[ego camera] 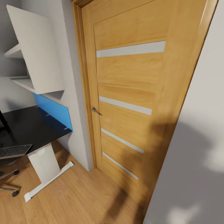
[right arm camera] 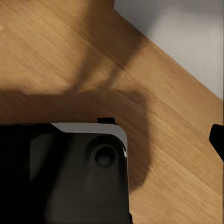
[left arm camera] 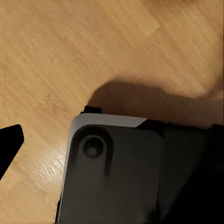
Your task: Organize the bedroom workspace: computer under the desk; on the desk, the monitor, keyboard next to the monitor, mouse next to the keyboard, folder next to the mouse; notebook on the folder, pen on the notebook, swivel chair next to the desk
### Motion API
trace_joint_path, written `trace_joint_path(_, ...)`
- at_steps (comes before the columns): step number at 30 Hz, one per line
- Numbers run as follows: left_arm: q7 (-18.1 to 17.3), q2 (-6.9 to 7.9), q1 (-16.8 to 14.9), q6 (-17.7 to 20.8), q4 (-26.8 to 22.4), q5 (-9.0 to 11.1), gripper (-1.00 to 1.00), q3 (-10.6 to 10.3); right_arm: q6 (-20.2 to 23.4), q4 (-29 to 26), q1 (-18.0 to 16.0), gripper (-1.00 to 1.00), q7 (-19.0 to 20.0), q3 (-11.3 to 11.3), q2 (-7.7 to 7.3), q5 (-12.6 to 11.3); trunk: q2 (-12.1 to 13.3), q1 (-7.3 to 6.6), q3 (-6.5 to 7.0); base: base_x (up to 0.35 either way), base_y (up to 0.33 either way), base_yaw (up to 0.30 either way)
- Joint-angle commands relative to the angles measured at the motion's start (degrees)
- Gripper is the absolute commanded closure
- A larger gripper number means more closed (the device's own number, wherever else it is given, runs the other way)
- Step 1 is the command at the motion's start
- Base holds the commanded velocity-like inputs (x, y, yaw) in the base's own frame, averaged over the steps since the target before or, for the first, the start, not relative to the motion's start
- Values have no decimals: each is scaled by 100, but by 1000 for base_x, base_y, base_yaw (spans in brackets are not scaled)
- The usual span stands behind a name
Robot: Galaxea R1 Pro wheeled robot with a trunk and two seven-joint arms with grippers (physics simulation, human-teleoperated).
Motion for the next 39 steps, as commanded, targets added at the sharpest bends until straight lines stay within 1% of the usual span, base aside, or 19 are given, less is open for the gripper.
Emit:
trace_joint_path(1,-42,13,0,-137,42,56,-100,22,-16,6,-4,-100,-37,14,1,9,-8,2,-15,0,0,213)
trace_joint_path(2,-48,35,-1,-404,126,56,-100,21,-18,7,-4,-100,-48,14,1,9,-8,2,-21,0,0,199)
trace_joint_path(6,-55,57,-1,-916,297,50,-100,14,-17,21,-4,-100,-62,27,0,15,-8,2,-41,0,0,140)
trace_joint_path(8,-57,62,-1,-1081,360,48,-100,11,-18,30,-4,-100,-65,39,0,21,-8,2,-45,0,0,45)
trace_joint_path(10,-58,64,-1,-1138,381,48,-100,13,-19,33,-4,-100,-65,44,-1,23,-8,2,-46,0,0,23)
trace_joint_path(23,-57,69,-1,-1203,403,53,-100,15,-22,25,-4,-100,-51,56,7,27,-8,2,-61,0,0,16)
trace_joint_path(31,-57,74,-1,-1204,403,55,-100,19,-26,11,-4,-100,-63,33,9,20,-8,2,-61,0,0,219)
trace_joint_path(39,-59,75,-1,-1204,403,56,-100,23,-286,-219,-4,-100,-66,15,-23,16,-8,2,-61,0,0,259)
